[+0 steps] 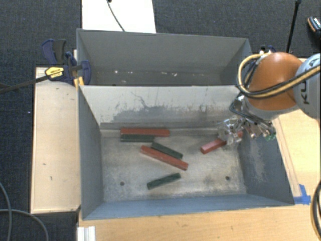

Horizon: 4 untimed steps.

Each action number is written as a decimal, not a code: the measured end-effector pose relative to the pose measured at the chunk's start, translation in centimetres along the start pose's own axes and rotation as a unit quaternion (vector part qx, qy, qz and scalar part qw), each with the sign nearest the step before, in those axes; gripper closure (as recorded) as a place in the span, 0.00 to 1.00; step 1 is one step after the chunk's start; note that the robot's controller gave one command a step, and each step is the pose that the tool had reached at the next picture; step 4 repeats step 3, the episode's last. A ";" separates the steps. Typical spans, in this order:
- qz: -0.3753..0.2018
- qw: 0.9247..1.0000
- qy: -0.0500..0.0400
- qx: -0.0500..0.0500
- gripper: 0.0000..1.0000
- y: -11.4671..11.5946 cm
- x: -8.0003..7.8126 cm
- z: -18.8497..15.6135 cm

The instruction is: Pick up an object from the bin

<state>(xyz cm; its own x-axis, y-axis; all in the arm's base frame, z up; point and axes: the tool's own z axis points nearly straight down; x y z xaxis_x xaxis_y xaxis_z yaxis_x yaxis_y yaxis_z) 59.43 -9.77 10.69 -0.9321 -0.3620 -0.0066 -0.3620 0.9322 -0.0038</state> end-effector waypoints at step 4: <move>0.006 1.000 -0.001 0.000 1.00 -0.2 -0.6 -9.4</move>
Offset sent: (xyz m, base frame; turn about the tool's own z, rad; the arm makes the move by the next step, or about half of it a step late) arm 0.0001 0.0000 0.0647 0.0000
